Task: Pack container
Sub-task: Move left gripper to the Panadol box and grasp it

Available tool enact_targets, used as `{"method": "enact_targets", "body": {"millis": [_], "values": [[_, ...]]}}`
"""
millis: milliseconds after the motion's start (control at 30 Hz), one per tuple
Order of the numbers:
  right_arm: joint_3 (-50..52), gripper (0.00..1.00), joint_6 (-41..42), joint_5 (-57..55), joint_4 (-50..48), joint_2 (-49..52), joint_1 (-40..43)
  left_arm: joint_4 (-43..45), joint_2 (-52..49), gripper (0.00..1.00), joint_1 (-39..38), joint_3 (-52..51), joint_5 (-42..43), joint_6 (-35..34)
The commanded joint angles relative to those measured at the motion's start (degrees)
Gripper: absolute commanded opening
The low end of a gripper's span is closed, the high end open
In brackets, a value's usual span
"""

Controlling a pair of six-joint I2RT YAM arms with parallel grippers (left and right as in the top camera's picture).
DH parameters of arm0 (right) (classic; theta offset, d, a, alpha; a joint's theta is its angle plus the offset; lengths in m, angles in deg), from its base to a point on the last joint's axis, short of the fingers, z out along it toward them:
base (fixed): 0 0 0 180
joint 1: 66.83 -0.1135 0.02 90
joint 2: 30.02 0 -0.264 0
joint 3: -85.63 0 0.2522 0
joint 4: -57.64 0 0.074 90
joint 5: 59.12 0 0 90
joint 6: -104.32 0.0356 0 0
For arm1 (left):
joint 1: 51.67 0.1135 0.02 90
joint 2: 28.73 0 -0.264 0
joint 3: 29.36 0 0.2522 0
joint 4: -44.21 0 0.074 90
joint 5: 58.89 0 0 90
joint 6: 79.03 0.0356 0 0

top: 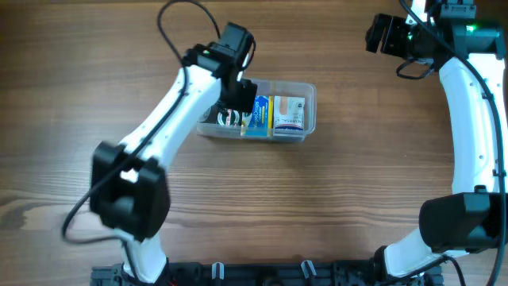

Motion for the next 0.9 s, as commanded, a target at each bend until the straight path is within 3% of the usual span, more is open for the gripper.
{"method": "enact_targets", "body": {"millis": [0, 267, 367, 500, 667, 733, 867], "values": [[-0.44, 1.0, 0.68, -0.13, -0.02, -0.09, 0.02, -5.31, 10.14, 0.83, 4.7, 2.08, 0.68, -7.5], [-0.44, 1.0, 0.7, -0.13, -0.02, -0.09, 0.02, -23.65, 20.46, 0.84, 23.8, 1.79, -1.49, -12.24], [-0.44, 1.0, 0.68, -0.13, -0.02, -0.09, 0.02, -25.14, 21.07, 0.85, 26.91, -1.62, -1.55, -12.22], [-0.44, 1.0, 0.68, -0.13, -0.02, -0.09, 0.02, -21.81, 23.43, 0.88, 28.3, -11.39, -4.33, -14.23], [-0.44, 1.0, 0.68, -0.13, -0.02, -0.09, 0.02, -9.22, 32.26, 0.92, 31.8, -28.24, -4.26, -14.56], [-0.44, 1.0, 0.68, -0.13, -0.02, -0.09, 0.02, -5.25, 33.05, 1.0, 32.94, -34.27, -4.26, -14.36], [-0.44, 1.0, 0.68, -0.13, -0.02, -0.09, 0.02, 1.79, 31.52, 1.0, 36.06, -41.81, -0.5, -13.92]]}}
